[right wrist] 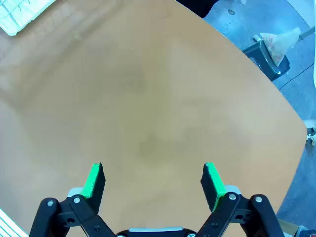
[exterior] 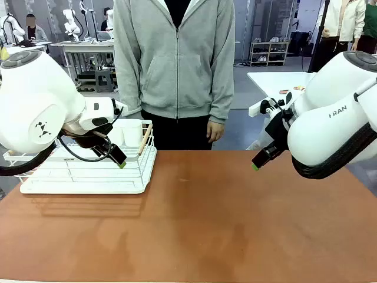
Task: Clean the table.
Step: Pick up the Lint Roller when the human hands it over.
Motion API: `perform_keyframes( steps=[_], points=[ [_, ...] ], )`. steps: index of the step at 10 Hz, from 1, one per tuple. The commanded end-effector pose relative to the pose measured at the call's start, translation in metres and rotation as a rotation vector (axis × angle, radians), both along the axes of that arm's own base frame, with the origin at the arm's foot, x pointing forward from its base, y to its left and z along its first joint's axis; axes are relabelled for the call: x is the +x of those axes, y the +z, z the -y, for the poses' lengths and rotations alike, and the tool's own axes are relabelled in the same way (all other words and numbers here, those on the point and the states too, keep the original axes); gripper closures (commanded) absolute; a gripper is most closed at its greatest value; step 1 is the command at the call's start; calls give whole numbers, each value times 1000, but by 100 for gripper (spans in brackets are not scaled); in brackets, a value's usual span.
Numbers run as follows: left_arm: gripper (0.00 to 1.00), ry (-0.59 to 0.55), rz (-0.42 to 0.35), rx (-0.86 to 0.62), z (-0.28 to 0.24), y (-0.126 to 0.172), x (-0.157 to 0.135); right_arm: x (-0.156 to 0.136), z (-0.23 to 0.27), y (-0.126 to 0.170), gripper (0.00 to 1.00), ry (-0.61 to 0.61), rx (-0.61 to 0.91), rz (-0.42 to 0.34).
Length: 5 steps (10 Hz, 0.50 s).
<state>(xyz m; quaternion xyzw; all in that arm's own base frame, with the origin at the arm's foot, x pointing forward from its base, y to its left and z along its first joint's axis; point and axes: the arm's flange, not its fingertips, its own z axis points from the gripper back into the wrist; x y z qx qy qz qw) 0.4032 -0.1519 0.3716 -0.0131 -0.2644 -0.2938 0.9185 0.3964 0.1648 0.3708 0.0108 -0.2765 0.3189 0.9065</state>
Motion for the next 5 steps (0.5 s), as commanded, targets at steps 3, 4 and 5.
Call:
perform_keyframes(
  steps=[3, 4, 5],
  points=[
    [0, 0, 1, 0, 0, 0, 0, 0, 0, 0, 0, 0, 0, 0],
    [0, 0, 1, 0, 0, 0, 0, 0, 0, 0, 0, 0, 0, 0],
    [0, 0, 1, 0, 0, 0, 0, 0, 0, 0, 0, 0, 0, 0]
  ],
)
